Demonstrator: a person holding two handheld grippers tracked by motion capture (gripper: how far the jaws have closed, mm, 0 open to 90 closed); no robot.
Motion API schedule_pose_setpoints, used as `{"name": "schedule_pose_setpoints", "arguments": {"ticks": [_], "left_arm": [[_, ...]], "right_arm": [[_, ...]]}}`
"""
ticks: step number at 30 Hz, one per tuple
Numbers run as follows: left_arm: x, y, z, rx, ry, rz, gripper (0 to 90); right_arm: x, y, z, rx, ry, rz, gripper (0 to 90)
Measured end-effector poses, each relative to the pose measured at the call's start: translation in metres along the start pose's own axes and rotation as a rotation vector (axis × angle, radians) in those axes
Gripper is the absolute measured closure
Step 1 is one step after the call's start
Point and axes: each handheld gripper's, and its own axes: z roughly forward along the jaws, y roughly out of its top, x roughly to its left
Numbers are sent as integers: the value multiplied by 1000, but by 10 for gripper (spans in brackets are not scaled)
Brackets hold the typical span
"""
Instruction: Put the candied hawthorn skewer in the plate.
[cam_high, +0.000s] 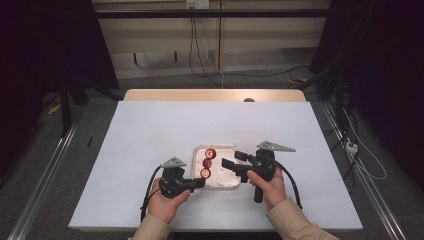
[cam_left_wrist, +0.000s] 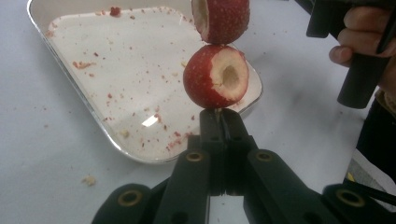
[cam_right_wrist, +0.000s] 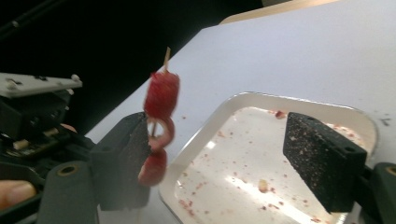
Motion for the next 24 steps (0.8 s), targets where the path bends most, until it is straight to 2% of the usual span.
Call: {"name": "schedule_pose_setpoints", "arguments": {"ticks": [9, 13, 22, 24], "left_arm": [[0, 6, 3, -2, -7, -9, 895], [1, 7, 4, -4, -8, -16, 894], [3, 13, 7, 1, -13, -30, 894], [3, 15, 9, -1, -19, -44, 894]], "right_arm": [[-7, -2, -10, -8, -32, -30, 194], [-9, -3, -14, -6, -53, -70, 193], [-13, -5, -23, -7, -87, -121, 189], [-13, -5, -25, -4, -98, -142, 189]]}}
